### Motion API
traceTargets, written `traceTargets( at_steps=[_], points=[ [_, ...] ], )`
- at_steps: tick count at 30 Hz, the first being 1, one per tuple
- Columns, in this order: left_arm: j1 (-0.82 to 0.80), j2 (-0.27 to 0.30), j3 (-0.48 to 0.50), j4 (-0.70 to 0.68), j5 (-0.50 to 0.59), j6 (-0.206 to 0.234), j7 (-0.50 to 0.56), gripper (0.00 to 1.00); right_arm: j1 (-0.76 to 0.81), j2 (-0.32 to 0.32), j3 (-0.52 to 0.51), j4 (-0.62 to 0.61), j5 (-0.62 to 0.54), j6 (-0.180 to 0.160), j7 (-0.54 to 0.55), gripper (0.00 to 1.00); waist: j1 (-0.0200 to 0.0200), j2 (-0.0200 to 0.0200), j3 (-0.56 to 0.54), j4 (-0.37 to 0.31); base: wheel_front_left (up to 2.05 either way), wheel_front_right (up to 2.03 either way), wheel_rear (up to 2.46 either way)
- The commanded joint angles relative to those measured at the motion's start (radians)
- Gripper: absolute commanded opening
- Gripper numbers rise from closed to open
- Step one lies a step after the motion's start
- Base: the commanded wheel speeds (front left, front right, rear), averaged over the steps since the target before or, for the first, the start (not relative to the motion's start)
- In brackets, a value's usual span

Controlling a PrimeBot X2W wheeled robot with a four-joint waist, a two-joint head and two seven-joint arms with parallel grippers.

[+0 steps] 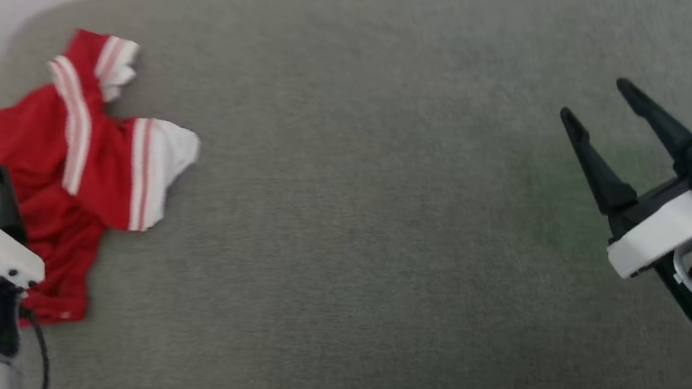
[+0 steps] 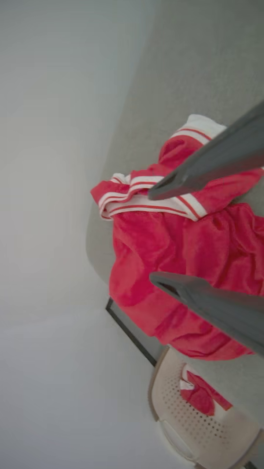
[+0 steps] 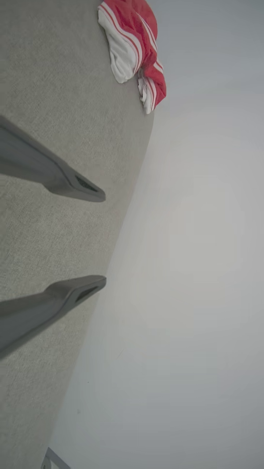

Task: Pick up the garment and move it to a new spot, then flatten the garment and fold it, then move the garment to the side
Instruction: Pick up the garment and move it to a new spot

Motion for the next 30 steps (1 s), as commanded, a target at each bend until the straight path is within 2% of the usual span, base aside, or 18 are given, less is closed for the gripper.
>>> traceTargets(
  at_steps=[1,5,12,17,22,23,24,30],
  points=[
    [-0.040,0.011,-0.003,0.053,-0.012,-0.007,0.032,1.00,-0.017,-0.007,-0.001,-0.014,-0.008,0.000,0.006,1.00,0.0000,0.0000,0.078,-0.062,0.00,0.00,0.00],
    [-0.139,0.038,-0.010,0.210,-0.034,-0.010,0.127,1.00,-0.031,-0.019,-0.008,-0.044,-0.009,0.000,0.020,1.00,0.0000,0.0000,0.129,-0.087,0.00,0.00,0.00],
    [-0.260,0.036,-0.017,0.424,-0.061,-0.002,0.314,1.00,-0.035,-0.037,-0.023,-0.099,-0.012,0.000,0.048,1.00,0.0000,0.0000,0.198,-0.109,0.00,0.00,0.00],
    [-0.266,-0.010,-0.037,0.539,-0.072,0.006,0.441,1.00,-0.027,-0.037,-0.027,-0.118,-0.011,0.000,0.060,1.00,0.0000,0.0000,0.216,-0.112,0.00,0.00,0.00],
    [-0.245,-0.040,-0.049,0.592,-0.084,0.022,0.552,1.00,-0.036,-0.042,-0.031,-0.130,-0.008,0.000,0.077,1.00,0.0000,0.0000,0.231,-0.107,0.00,0.00,0.00],
    [-0.245,-0.042,-0.043,0.597,-0.091,0.033,0.562,0.71,-0.039,-0.043,-0.032,-0.132,-0.007,0.000,0.079,1.00,0.0000,0.0000,0.232,-0.105,0.00,0.00,0.00],
    [-0.245,-0.040,-0.042,0.600,-0.093,0.036,0.566,0.00,-0.041,-0.042,-0.035,-0.135,-0.007,0.000,0.080,1.00,0.0000,0.0000,0.233,-0.104,0.00,0.00,0.00],
    [-0.296,0.049,-0.042,0.545,-0.080,0.003,0.420,0.00,-0.032,-0.039,-0.056,-0.124,-0.002,0.000,0.068,1.00,0.0000,0.0000,0.209,-0.093,0.00,0.00,0.00]
  ],
)
